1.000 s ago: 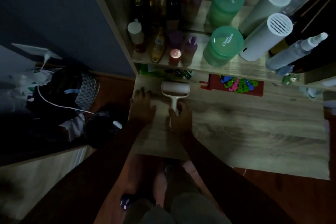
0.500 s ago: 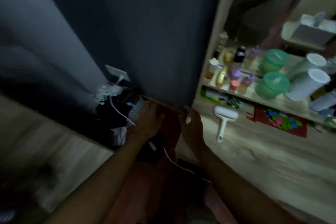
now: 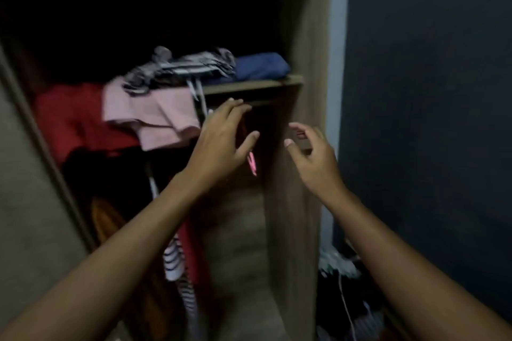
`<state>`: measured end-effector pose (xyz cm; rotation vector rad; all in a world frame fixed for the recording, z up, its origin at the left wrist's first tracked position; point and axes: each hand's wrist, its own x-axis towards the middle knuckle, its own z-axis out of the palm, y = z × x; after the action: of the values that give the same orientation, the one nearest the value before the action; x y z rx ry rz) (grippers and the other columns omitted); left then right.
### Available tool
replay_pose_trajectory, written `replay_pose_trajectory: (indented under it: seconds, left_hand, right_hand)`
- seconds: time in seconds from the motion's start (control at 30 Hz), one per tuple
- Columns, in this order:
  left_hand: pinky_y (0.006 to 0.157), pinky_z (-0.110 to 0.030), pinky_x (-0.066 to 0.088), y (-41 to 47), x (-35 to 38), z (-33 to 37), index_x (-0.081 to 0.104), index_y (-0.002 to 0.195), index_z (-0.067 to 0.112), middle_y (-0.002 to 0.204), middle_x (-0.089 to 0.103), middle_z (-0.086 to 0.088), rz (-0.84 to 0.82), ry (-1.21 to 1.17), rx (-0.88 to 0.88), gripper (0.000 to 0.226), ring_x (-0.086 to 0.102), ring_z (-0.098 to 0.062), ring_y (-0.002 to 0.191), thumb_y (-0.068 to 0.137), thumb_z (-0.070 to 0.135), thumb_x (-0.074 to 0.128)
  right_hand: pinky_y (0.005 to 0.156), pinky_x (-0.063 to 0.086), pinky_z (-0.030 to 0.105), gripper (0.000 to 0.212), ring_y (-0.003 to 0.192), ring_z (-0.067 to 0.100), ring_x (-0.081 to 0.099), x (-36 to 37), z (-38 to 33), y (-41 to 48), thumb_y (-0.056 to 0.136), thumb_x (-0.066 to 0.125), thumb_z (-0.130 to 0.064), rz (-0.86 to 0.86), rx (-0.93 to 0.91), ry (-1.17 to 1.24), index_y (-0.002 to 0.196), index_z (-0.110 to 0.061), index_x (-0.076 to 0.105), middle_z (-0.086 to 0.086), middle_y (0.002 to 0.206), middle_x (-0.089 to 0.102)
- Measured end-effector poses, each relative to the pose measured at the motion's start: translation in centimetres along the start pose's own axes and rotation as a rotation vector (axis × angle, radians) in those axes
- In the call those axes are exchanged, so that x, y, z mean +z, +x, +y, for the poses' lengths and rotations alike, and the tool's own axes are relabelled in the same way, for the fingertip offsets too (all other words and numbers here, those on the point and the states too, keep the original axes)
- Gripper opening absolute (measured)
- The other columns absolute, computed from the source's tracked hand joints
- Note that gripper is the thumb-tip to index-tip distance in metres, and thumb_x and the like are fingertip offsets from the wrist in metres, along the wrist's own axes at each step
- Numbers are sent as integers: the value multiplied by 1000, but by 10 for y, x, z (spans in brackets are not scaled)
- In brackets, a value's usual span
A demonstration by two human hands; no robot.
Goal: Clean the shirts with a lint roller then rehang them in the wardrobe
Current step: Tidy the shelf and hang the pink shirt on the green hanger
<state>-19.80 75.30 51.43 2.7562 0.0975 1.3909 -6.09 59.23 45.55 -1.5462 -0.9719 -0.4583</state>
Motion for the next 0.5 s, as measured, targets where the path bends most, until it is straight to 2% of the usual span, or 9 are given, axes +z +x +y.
replay_pose_trajectory:
  seconds: [0.1,0.23,0.3,0.4,0.5]
  left_hand:
    - [113,-43,37,25,-68,-39,53,135,12,140,53,-8,161,89,-4,50,47,-26,133,93,39,58]
    - [108,-49,41,53,-118,-88,55,130,13,132,58,-7,201,209,-65,56,51,-26,128,87,49,56]
    - [106,-50,42,63,-128,-106,54,131,13,130,58,-8,156,271,-88,67,52,-27,126,81,58,55]
    - [107,-49,42,75,-131,-121,49,139,15,137,54,-9,41,311,-155,90,47,-29,131,70,72,56]
    - [110,-51,40,86,-122,-137,42,146,18,147,43,-10,-83,351,-252,99,39,-33,138,66,68,75]
  right_hand:
    - [92,54,38,31,107,11,61,33,-46,52,92,66,-25,-39,-153,31,122,-17,64,-2,120,62]
    - [97,50,37,32,109,16,59,66,-95,110,88,68,-23,-133,-301,-14,119,-17,64,0,116,62]
    - [99,46,33,36,112,19,55,79,-110,135,86,69,-21,-203,-335,-93,122,-19,62,1,118,58]
    - [102,42,41,52,120,22,46,96,-122,169,80,69,-25,-281,-352,-279,130,-28,54,1,128,52]
    - [107,32,48,73,132,25,37,109,-125,199,73,74,-37,-421,-350,-492,139,-39,42,-1,142,42]
